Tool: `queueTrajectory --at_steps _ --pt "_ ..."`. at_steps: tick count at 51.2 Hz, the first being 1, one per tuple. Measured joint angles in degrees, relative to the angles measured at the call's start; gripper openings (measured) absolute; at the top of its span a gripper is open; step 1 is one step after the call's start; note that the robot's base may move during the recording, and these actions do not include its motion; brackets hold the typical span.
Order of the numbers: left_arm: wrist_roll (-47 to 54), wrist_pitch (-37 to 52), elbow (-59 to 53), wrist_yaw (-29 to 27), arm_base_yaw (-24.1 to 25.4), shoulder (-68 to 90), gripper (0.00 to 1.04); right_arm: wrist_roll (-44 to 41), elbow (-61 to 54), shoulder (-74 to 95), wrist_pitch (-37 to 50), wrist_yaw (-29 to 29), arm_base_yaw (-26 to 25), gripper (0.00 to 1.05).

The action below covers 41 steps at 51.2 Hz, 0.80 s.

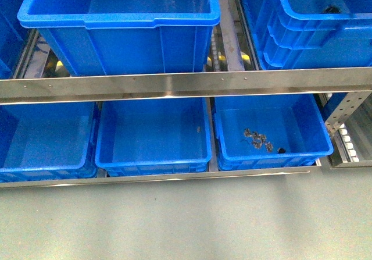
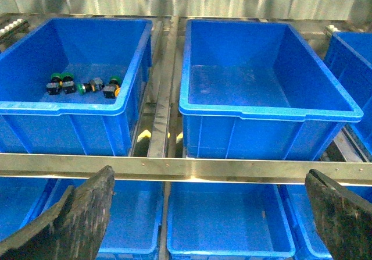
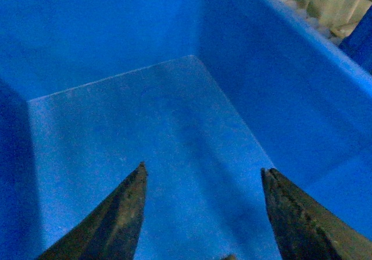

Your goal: Pick red and yellow buttons and place in box

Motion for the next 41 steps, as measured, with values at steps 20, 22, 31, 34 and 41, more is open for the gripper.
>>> queueTrajectory --at_steps 20,22,31,34,41 --pt "0.0 0.0 0.0 0.0 0.0 0.0 0.97 -0.3 -26.3 -19.3 13.6 1.3 -1.1 0.97" --pt "0.0 0.0 0.0 0.0 0.0 0.0 0.97 -0.5 -29.6 -22.2 14.6 1.0 -0.8 0.97" --pt "0.0 0.0 0.0 0.0 0.0 0.0 0.97 -0.3 -48.0 -38.4 17.9 -2.2 1.9 0.97" --pt "0.0 0.0 0.0 0.0 0.0 0.0 0.97 0.7 -54.3 -43.6 19.3 -3.5 3.0 0.97" --pt "0.0 0.0 0.0 0.0 0.0 0.0 0.97 3.8 -67.5 -54.0 21.0 -5.4 5.4 0.97"
